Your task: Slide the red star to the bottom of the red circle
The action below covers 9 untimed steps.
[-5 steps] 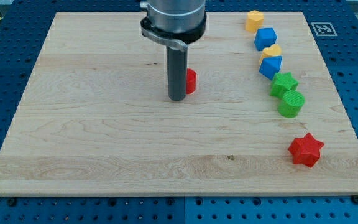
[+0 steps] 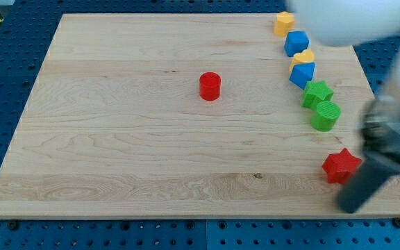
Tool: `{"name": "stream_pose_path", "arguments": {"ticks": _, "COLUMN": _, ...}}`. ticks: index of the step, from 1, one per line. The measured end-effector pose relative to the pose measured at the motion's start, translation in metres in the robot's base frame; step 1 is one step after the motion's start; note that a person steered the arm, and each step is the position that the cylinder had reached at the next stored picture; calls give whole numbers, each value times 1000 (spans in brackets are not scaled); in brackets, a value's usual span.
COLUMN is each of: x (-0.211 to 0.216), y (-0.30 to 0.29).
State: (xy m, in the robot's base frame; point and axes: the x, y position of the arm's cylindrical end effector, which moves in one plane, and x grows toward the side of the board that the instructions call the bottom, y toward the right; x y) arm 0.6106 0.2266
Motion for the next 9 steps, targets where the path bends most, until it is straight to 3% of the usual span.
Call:
{"name": "stream_pose_path", "arguments": {"ticks": 1, "x": -11, "y": 33}}
{"name": "stream_pose_path", "arguments": {"ticks": 2, "x": -30, "y": 22}}
{"name": "stream_pose_path", "arguments": {"ticks": 4, "x": -57, "y": -35}}
{"name": "stream_pose_path", "arguments": {"ticks": 6, "x": -20, "y": -36}}
{"name": "stream_pose_path", "arguments": {"ticks": 7, "x": -24, "y": -54}}
{"name": "stream_pose_path", "arguments": {"ticks": 9, "x": -66, "y": -123}}
